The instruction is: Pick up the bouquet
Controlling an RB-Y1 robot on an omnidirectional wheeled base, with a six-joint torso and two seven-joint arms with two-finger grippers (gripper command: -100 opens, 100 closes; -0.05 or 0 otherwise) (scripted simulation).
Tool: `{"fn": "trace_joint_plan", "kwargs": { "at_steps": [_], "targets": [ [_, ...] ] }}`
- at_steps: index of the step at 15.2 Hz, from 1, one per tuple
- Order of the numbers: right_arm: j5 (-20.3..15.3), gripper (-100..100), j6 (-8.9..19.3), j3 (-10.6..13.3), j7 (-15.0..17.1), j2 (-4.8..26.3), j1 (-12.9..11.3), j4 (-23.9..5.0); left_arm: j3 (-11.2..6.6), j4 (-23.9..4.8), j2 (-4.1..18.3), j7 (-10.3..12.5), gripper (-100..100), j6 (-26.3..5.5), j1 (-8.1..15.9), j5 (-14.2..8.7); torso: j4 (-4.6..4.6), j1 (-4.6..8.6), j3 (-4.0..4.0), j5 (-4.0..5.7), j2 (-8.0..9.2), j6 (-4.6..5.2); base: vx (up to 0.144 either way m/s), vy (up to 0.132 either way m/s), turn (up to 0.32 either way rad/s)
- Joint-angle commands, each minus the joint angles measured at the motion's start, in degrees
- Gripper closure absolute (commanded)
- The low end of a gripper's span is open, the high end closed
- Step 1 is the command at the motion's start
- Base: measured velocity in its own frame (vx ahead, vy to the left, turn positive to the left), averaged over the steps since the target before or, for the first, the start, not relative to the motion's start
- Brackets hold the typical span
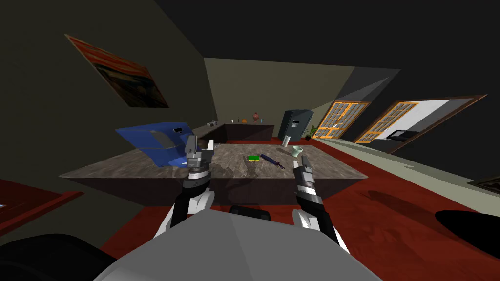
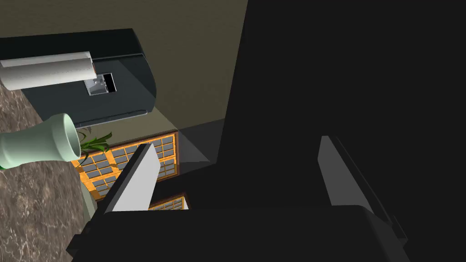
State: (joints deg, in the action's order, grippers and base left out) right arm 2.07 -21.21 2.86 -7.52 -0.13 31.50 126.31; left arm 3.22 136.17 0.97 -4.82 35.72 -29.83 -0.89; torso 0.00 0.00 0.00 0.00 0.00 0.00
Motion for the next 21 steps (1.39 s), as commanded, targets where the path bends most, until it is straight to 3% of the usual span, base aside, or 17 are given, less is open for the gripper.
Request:
{"fn": "trace_joint_plan", "kwargs": {
  "at_steps": [1, 5, 6, 21],
  "targets": [
    [-0.1, -100, 0.2, -0.1, 0.1, 1.8, 0.3, -0.1, 0.0, 0.0, 0.0, 0.0, 0, 0.0, 0.0, 0.0, 0.0, 0.0, 0.0, 0.0, 0.0, 0.0, 0.003, -0.004, 0.061],
    [-0.3, -100, 1.2, -0.5, 0.5, 6.7, 1.5, -0.5, 0.0, 0.0, 0.0, 0.0, 0, 0.0, 0.0, 0.0, 0.0, 0.16, 0.0, 0.03, 0.0, -0.01, 0.001, -0.031, 0.135],
    [-0.3, -100, 1.2, -0.5, 0.5, 6.7, 1.5, -0.5, 0.0, 0.0, 0.0, 0.0, 0, 0.0, 0.0, 0.0, 0.0, 0.18, 0.0, 0.04, 0.01, -0.02, -0.003, -0.035, 0.112],
    [-1.8, -100, 6.6, -2.4, 2.6, 25.5, 8.1, -2.9, 0.0, 0.0, 0.0, 0.0, 0, 0.0, 0.0, 0.0, -0.01, 0.34, 0.02, 0.07, 0.03, -0.05, -0.01, -0.055, 0.218]
  ]
}}
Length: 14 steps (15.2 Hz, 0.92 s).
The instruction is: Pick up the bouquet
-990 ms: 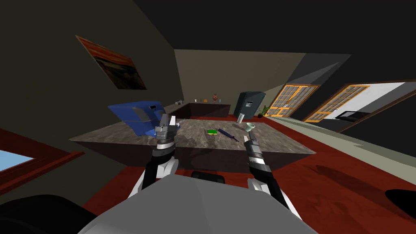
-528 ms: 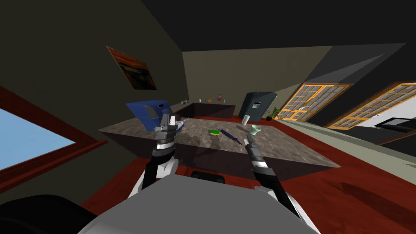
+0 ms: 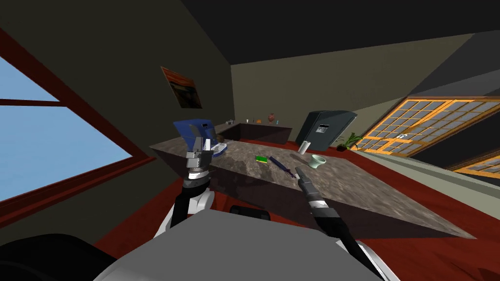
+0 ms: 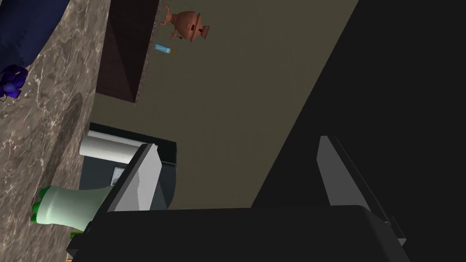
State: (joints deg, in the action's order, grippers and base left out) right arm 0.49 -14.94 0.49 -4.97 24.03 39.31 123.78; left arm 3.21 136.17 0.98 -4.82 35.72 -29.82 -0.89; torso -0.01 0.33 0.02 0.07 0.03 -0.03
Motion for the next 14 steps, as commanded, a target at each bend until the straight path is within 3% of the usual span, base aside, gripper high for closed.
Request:
{"fn": "trace_joint_plan", "kwargs": {
  "at_steps": [1, 4, 5, 8, 10, 14],
  "targets": [
    [-0.4, -100, 1.2, -0.3, 0.3, 2.9, 1.3, -0.8, 0.0, 0.0, 0.0, 0.0, 0, 0.0, 0.0, 0.0, 0.0, 0.0, 0.0, 0.0, 0.0, 0.0, -0.02, -0.064, 0.305],
    [-0.6, -100, 2.1, -0.6, 0.7, 6.9, 2.5, -1.2, 0.0, 0.0, 0.0, 0.0, 0, 0.0, 0.0, 0.0, 0.0, 0.0, -0.01, 0.0, -0.01, -0.01, -0.018, -0.063, 0.236],
    [-0.6, -100, 2.1, -0.6, 0.7, 6.9, 2.5, -1.2, 0.0, 0.0, 0.0, 0.0, 0, 0.0, 0.0, 0.0, 0.0, 0.0, -0.01, 0.0, -0.02, 0.0, -0.013, -0.048, 0.086],
    [-1.0, -100, 4.0, -1.2, 1.4, 11.1, 4.8, -2.1, 0.0, 0.0, 0.0, 0.0, 0, 0.0, 0.0, 0.0, 0.01, -0.06, -0.04, -0.01, -0.07, -0.01, -0.018, -0.051, 0.277],
    [-1.0, -100, 4.0, -1.2, 1.4, 12.6, 4.8, -2.1, 0.0, 0.0, 0.0, 0.0, 0, 0.0, 0.0, 0.0, 0.0, 0.0, -0.01, 0.0, -0.02, 0.0, -0.026, -0.062, 0.172],
    [-1.5, -100, 5.9, -1.9, 2.2, 18.5, 7.3, -3.0, 0.0, 0.0, 0.0, 0.0, 0, 0.0, 0.0, 0.0, 0.01, 0.01, -0.03, -0.01, -0.05, -0.03, -0.026, -0.061, 0.277]
  ]
}}
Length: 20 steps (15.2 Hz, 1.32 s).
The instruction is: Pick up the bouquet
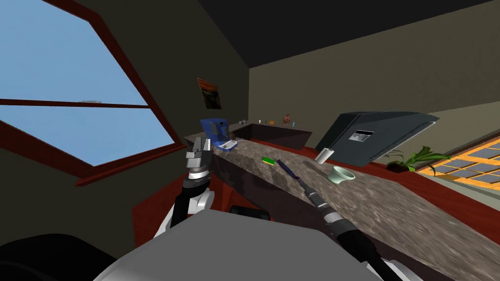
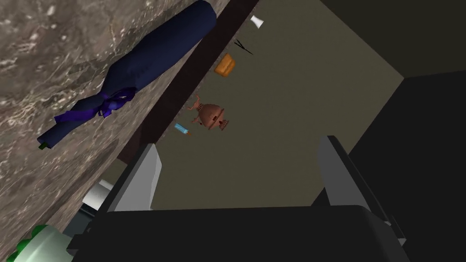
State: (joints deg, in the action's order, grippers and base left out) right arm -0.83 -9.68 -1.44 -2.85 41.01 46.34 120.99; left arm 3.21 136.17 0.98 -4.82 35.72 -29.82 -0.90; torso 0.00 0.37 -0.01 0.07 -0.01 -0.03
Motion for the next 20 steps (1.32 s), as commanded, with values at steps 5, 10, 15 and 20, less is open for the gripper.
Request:
{"fn": "trace_joint_plan", "kwargs": {
  "at_steps": [5, 10, 15, 20],
  "targets": [
    [-0.6, -100, 2.7, -0.6, 0.8, 7.5, 2.7, -1.2, 0.0, 0.0, 0.0, 0.0, 0, 0.0, 0.0, 0.0, 0.01, -0.05, -0.02, -0.01, -0.03, -0.02, -0.034, -0.06, 0.238],
    [-1.0, -100, 4.7, -1.2, 1.6, 13.4, 5.3, -2.3, 0.0, 0.0, 0.0, 0.0, 0, 0.0, 0.0, 0.0, -0.01, -0.06, 0.01, -0.01, 0.02, 0.0, -0.052, -0.059, 0.222],
    [-1.4, -100, 6.7, -1.8, 2.3, 19.1, 7.8, -3.3, 0.0, 0.0, 0.0, 0.0, 0, 0.0, 0.0, 0.0, 0.0, -0.06, 0.0, -0.01, -0.01, -0.01, -0.05, -0.056, 0.241],
    [-1.7, -100, 8.6, -2.4, 3.0, 24.7, 10.2, -4.3, 0.0, 0.0, 0.0, 0.0, 0, 0.0, 0.0, 0.0, 0.0, -0.01, -0.02, 0.0, -0.04, -0.03, -0.048, -0.055, 0.274]
  ]
}}
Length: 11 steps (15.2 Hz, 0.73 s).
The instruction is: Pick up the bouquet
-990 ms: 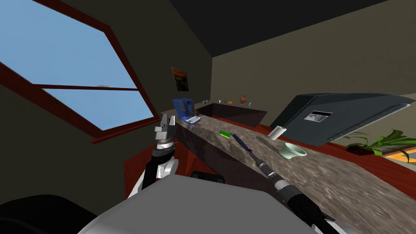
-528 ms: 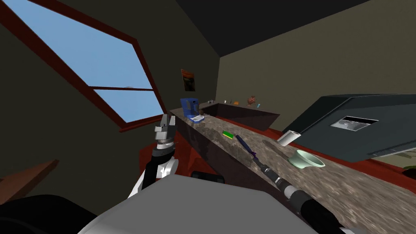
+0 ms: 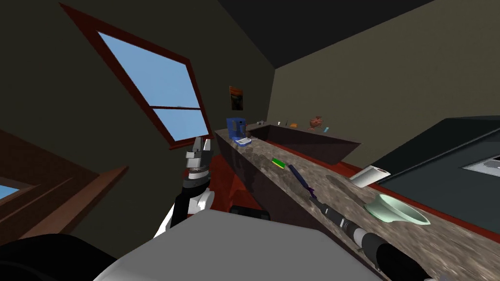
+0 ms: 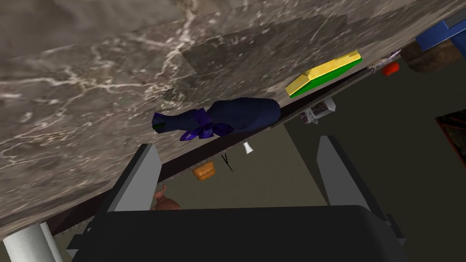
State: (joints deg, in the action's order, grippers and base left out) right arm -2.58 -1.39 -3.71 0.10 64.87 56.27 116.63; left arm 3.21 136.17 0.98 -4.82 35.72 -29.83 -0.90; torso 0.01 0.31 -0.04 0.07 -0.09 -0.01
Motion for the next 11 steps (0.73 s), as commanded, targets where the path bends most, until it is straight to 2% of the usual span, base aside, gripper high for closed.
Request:
{"fn": "trace_joint_plan", "kwargs": {
  "at_steps": [1, 4, 5, 6, 11],
  "targets": [
    [-0.2, -100, 1.3, -0.4, 0.5, 2.9, 1.5, -0.4, 0.0, 0.0, 0.0, 0.0, 0, 0.0, 0.0, 0.0, 0.0, 0.0, 0.0, 0.0, 0.0, 0.0, -0.03, -0.035, 0.2],
    [-0.3, -100, 2.2, -0.7, 0.8, 6.1, 2.7, -0.8, 0.0, 0.0, 0.0, 0.0, 0, 0.0, 0.0, 0.0, 0.01, 0.01, -0.02, -0.01, -0.03, -0.05, -0.041, -0.05, 0.254],
    [-0.3, -100, 2.2, -0.7, 0.8, 6.1, 2.7, -0.8, 0.0, 0.0, 0.0, 0.0, 0, 0.0, 0.0, 0.0, 0.01, 0.04, -0.01, 0.0, -0.02, -0.02, -0.032, -0.037, 0.112],
    [-0.5, -100, 3.1, -0.9, 1.1, 8.2, 3.8, -1.3, 0.0, 0.0, 0.0, 0.0, 0, 0.0, 0.0, 0.0, 0.01, 0.0, -0.02, 0.0, -0.04, 0.0, -0.019, -0.03, 0.286],
    [-0.7, -100, 4.7, -1.4, 1.7, 13.2, 5.9, -2.1, 0.0, 0.0, 0.0, 0.0, 0, 0.0, 0.0, 0.0, 0.03, 0.01, -0.07, -0.01, -0.12, -0.06, -0.025, -0.042, 0.287]
  ]
}}
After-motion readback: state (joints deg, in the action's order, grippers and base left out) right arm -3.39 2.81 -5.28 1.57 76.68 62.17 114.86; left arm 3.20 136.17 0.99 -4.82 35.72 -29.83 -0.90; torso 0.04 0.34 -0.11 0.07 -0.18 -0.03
